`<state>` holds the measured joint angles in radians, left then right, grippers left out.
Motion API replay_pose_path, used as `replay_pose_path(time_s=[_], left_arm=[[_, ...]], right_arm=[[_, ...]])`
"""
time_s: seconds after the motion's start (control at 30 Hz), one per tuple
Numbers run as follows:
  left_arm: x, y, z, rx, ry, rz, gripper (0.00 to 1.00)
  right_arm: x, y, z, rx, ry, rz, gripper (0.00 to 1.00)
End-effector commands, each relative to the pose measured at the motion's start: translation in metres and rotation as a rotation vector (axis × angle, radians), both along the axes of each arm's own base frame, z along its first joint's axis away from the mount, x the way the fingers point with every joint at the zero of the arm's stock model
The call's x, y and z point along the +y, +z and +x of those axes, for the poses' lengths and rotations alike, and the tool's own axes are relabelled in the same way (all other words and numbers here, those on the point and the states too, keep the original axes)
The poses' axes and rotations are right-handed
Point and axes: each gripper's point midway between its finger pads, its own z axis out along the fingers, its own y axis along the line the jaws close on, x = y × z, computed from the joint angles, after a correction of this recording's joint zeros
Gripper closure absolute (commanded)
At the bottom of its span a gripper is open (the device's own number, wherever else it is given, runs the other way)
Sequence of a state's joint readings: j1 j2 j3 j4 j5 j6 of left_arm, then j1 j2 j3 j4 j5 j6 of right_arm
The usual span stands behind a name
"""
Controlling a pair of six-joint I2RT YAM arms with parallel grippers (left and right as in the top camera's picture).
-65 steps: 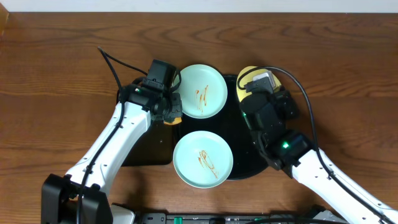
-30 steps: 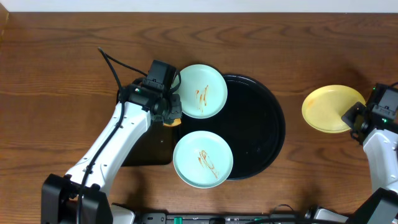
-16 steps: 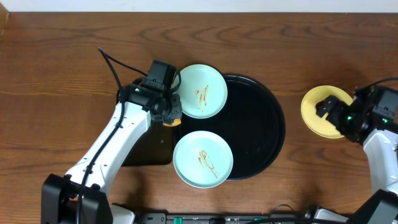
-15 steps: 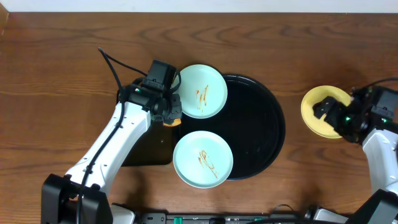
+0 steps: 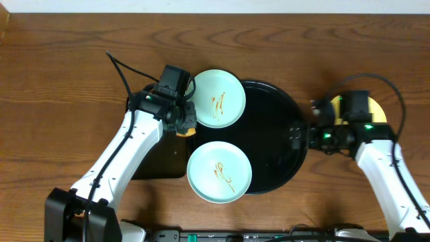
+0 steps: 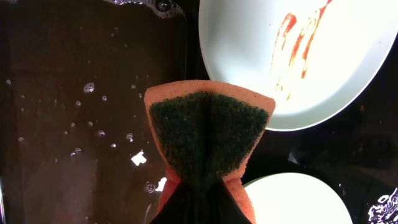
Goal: Clean dirty plates on tray and stack at the side
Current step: 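Move right gripper to the rim of the lower green plate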
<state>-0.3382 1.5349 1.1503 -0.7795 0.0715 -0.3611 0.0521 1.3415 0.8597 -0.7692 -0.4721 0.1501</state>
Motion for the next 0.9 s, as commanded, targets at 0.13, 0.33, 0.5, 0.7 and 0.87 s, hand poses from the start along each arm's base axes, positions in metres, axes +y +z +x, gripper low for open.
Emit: replay_pose_path(time_s=[0.13,0.33,0.5,0.7,0.87], left_arm=[[0.002,0.006,0.001,-0.019,-0.003,0.005,0.93],[0.002,0.006,0.001,-0.018,-0.003,0.005,0.92],[0.003,0.004,0.000,-0.013,-0.003,0.006,0.92],[0.003,0.004,-0.001,-0.011,-0.003,0.007,0.92],[0.003,0.004,-0.001,-0.011,-0.003,0.007,0.93]], right_arm=[[0.076,-0.018,-0.044,0.090,0.291,0.007,0.33],[0.101,-0.051,-0.070,0.228,0.391,-0.002,0.42],[0.106,-0.074,-0.075,0.313,0.372,-0.015,0.54],[0.117,-0.082,-0.074,0.349,0.365,0.046,0.59],[0.118,-0.087,-0.076,0.407,0.297,0.048,0.89]])
